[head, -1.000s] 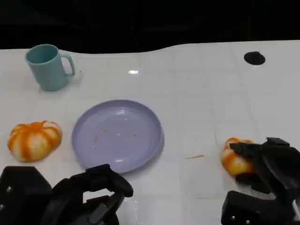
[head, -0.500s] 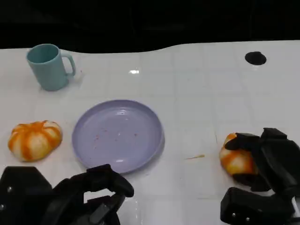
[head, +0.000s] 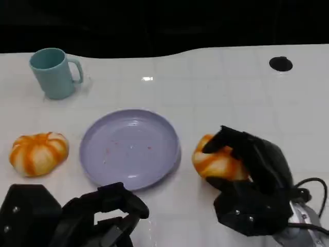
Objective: Grasp the bread from the table and place it into the plate.
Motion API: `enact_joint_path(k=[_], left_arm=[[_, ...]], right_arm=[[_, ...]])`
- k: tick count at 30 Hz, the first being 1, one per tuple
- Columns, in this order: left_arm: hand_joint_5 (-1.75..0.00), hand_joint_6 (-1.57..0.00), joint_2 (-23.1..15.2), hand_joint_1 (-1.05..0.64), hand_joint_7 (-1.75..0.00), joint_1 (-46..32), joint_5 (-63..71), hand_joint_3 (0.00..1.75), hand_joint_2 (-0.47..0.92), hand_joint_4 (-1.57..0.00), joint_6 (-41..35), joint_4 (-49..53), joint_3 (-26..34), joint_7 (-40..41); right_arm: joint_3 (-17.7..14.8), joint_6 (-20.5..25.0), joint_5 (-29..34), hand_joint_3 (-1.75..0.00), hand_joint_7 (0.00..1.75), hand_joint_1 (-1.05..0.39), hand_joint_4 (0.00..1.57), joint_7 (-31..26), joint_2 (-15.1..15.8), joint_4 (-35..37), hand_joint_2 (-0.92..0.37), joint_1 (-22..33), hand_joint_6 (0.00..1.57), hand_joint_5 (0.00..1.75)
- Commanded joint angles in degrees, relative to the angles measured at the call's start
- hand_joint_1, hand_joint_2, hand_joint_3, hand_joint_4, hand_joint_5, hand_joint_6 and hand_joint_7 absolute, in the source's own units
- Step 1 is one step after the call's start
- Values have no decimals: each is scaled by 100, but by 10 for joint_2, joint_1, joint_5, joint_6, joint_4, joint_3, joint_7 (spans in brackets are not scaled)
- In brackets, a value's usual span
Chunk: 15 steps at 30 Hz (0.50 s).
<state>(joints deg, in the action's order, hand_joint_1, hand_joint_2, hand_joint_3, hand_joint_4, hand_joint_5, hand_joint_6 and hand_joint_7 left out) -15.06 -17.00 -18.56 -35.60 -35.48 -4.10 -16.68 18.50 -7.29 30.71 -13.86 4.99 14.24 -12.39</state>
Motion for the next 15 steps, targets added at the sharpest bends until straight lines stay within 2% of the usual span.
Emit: enact_joint_path(k=[1, 15], left_arm=[[-175, -59, -1, -33, -143, -7, 2, 57, 92, -64, 2, -9, 1, 6], [-175, -60, -1, -34, -144, -8, 7, 58, 92, -65, 2, -13, -5, 6]], right_arm=[[0, 7, -12, -131, 155, -13, 93, 15, -19, 4, -37, -35, 74, 175], [36, 8, -8, -127, 153, -12, 90, 42, -80, 99, -37, -124, 74, 175]])
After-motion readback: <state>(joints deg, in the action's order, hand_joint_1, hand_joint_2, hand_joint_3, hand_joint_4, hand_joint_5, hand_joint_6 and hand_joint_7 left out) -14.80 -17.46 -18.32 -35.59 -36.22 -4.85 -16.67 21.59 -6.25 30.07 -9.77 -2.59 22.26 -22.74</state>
